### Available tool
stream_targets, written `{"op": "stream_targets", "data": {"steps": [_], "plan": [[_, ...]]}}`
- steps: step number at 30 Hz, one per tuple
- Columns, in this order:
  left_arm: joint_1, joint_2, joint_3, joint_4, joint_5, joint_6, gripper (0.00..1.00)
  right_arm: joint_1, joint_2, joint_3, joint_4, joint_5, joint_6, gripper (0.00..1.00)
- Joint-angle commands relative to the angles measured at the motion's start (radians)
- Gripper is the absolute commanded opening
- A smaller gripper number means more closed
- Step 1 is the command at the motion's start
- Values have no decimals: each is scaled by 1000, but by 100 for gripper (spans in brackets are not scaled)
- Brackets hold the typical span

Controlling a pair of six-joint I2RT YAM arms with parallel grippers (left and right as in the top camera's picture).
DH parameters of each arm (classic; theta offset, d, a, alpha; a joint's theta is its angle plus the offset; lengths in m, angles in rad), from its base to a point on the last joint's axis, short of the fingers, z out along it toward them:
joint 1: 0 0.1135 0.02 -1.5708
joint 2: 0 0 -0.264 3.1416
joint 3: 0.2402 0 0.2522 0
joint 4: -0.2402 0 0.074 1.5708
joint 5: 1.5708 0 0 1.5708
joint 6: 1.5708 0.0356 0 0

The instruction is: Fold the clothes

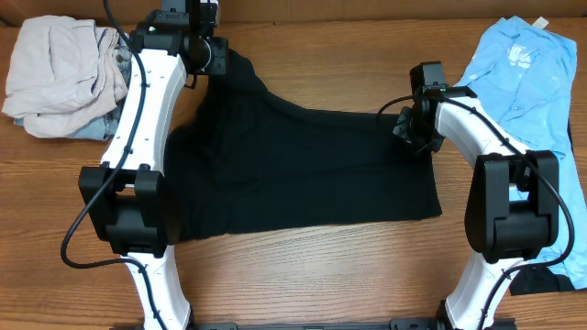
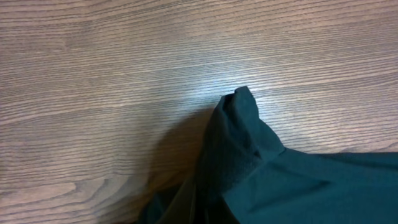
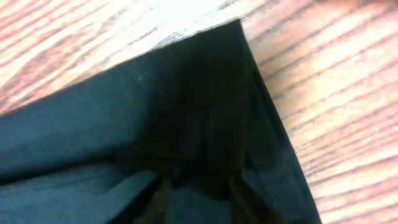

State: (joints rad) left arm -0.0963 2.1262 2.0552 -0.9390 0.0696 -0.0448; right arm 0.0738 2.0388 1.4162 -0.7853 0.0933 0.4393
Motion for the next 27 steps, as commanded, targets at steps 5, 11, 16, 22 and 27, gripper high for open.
{"op": "stream_targets", "data": {"steps": [5,11,16,22,27], "plan": [[3,-23,14,-1,-44,50,4,-33,9,40,27,-6,-2,4],[3,-114,16,-40,-47,128,4,-100,-13,185,-112,-158,-128,4],[3,-173,16,-153,-47,128,4,-141,-43,245,-232,-326,-238,4],[3,-155,-6,-204,-48,138,4,-140,-35,225,-250,-331,-198,4],[3,-158,-16,-222,-47,147,4,-142,-68,225,-249,-351,-150,4]]}}
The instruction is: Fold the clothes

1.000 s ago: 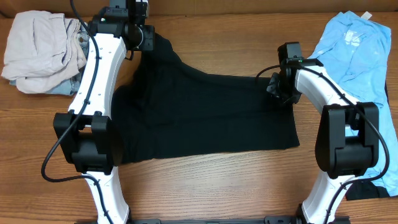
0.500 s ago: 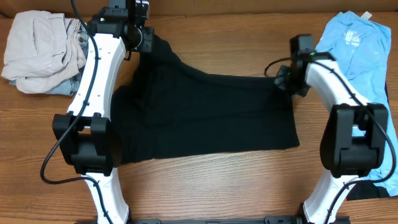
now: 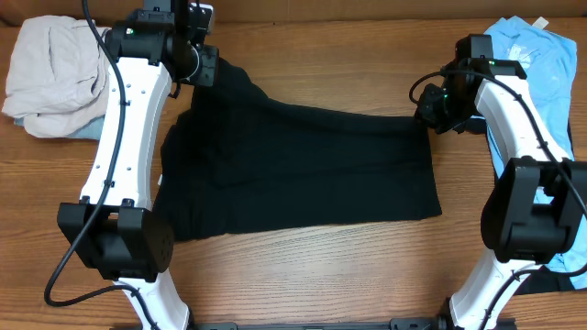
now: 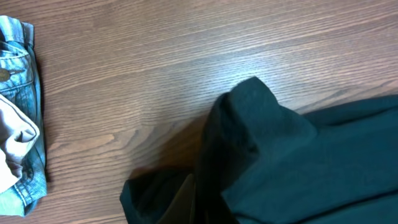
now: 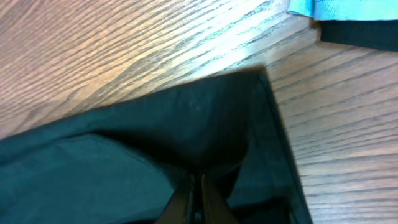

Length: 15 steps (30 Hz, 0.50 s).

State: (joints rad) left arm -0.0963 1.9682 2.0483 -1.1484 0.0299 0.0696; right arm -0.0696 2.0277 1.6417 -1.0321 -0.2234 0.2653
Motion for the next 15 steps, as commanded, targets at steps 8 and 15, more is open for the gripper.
{"op": "stream_targets", "data": {"steps": [8,15], "plan": [[5,-2,-31,-256,-12,51,4,-16,-126,-3,-166,4,15,4],[5,-1,-212,-309,-42,55,4,-24,-122,-99,-245,51,14,4]]}}
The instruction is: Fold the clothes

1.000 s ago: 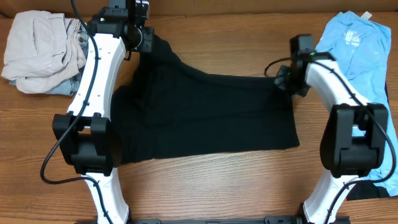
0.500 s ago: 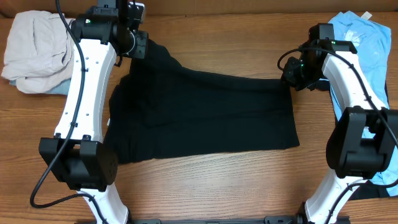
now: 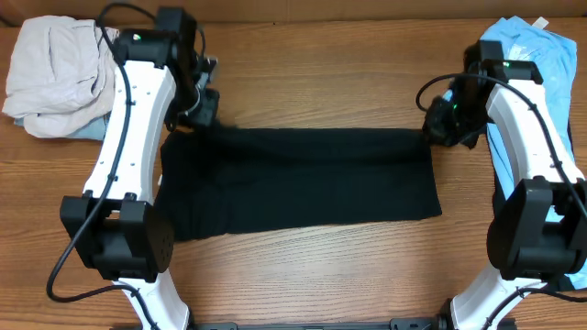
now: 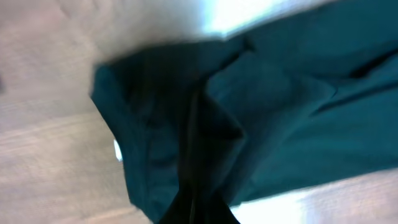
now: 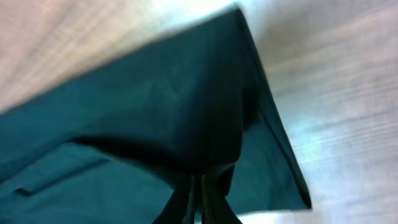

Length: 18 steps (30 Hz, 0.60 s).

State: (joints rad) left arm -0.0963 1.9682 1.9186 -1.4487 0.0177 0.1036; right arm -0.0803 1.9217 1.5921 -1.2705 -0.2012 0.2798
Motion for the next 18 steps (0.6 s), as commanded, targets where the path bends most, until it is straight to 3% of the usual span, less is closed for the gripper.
{"op": "stream_targets", "data": {"steps": [1,4,5,6,7,9,10,11,12,15,18], "plan": [[5,-1,-117,-8,-38,21,4,-14,-16,-69,-4,28,-1,4],[5,-1,-217,16,-70,22,4,-15,-16,-118,6,29,-23,4],[5,-1,-248,25,-81,25,4,-15,-16,-132,9,29,-23,8],[5,-1,-272,32,-85,30,4,-15,-16,-142,13,29,-23,22],[5,-1,-295,36,-88,31,15,-15,-16,-150,17,29,-27,39],[5,-1,-319,40,-88,31,48,-15,-16,-153,22,35,-43,52],[5,-1,-325,39,-89,31,82,-15,-16,-153,32,36,-54,61],[5,-1,-325,40,-89,31,94,-16,-16,-153,41,36,-65,63],[5,-1,-324,40,-90,31,100,-16,-15,-154,55,37,-76,68],[5,-1,-303,47,-149,-34,100,-16,-12,-194,143,36,-116,82],[5,-2,-209,42,-158,-86,100,-16,-2,-266,230,36,-137,84]]}}
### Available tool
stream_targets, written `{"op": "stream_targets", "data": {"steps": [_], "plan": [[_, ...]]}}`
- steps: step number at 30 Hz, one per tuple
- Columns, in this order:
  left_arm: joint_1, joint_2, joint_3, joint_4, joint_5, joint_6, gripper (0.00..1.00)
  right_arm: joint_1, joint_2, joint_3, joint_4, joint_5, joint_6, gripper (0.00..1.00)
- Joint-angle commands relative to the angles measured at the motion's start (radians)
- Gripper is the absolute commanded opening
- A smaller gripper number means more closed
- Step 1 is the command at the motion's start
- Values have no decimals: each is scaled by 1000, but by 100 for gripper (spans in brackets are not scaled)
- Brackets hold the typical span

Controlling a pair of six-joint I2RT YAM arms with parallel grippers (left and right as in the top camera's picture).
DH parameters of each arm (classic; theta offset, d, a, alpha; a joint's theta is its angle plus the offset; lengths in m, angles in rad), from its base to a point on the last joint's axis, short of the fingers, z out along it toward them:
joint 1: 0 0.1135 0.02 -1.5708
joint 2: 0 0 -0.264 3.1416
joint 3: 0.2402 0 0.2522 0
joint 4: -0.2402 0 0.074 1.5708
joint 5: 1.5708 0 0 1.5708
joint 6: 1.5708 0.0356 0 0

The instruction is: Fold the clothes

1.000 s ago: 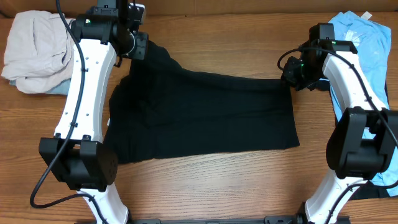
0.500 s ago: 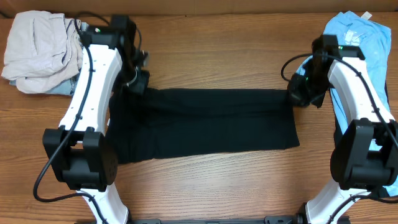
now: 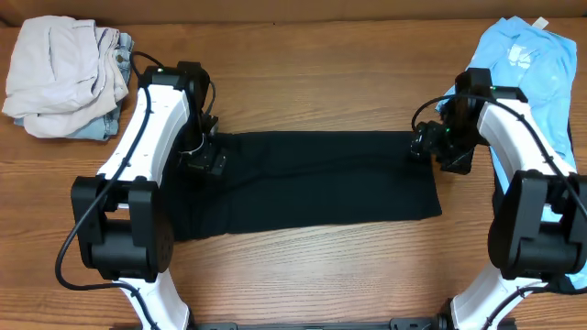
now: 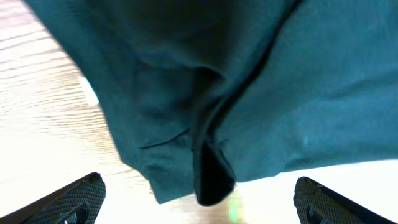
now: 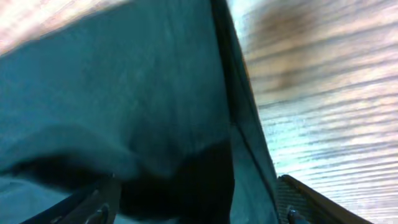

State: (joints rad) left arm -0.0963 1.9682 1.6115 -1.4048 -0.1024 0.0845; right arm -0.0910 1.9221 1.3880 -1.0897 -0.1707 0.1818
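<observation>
A black garment (image 3: 312, 179) lies flat on the wooden table (image 3: 312, 275) as a wide rectangle, its top edge folded down. My left gripper (image 3: 207, 161) sits at the garment's upper left corner. In the left wrist view it (image 4: 199, 202) is open, its fingers (image 4: 78, 198) wide apart, with the dark cloth (image 4: 249, 93) loose between them. At the upper right corner my right gripper (image 3: 429, 147) is also open, and in the right wrist view (image 5: 199, 208) the cloth (image 5: 124, 106) lies under its spread fingers (image 5: 308, 204).
A pile of pale clothes with blue jeans (image 3: 60, 73) lies at the back left. A light blue shirt (image 3: 527, 64) lies at the back right, over a dark item (image 3: 550, 275) along the right edge.
Both grippers were shut on the garment's upper corners. Now both are open, a little lower over the cloth, and the corners lie released on the garment.
At first both grippers held the garment's far corners near the back of the table. Then the right one was further right, stretching the cloth. Then the far edge was drawn toward the front over the garment. Now both grippers are open and the fold lies flat.
</observation>
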Motion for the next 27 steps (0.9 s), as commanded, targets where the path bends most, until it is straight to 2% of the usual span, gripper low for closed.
{"op": "stream_targets", "data": {"steps": [1,4,7,13,14,16,17,18,20,27], "plan": [[5,-2,130,-4,-35,-76,100,-5,-1,-77,66,5,-48,85],[5,-3,246,-16,-35,-115,100,-5,3,-132,118,5,-52,86],[5,-7,353,-27,-35,-146,100,-5,3,-167,151,5,-51,77],[6,-8,543,-31,-35,-168,100,-5,3,-254,256,5,-48,71],[6,-8,566,-31,-36,-167,100,-5,3,-274,281,5,-48,65],[7,-8,590,-31,-37,-167,100,-5,3,-293,301,5,-35,45],[7,-8,595,-31,-39,-167,100,-5,3,-294,303,5,-23,22],[8,-8,597,-30,-40,-167,100,-9,2,-293,303,5,-12,4],[13,-8,597,-29,-40,-172,100,-24,-2,-283,293,-4,11,4],[72,-8,629,24,-32,-202,100,-192,-90,-117,69,-78,-16,4]]}}
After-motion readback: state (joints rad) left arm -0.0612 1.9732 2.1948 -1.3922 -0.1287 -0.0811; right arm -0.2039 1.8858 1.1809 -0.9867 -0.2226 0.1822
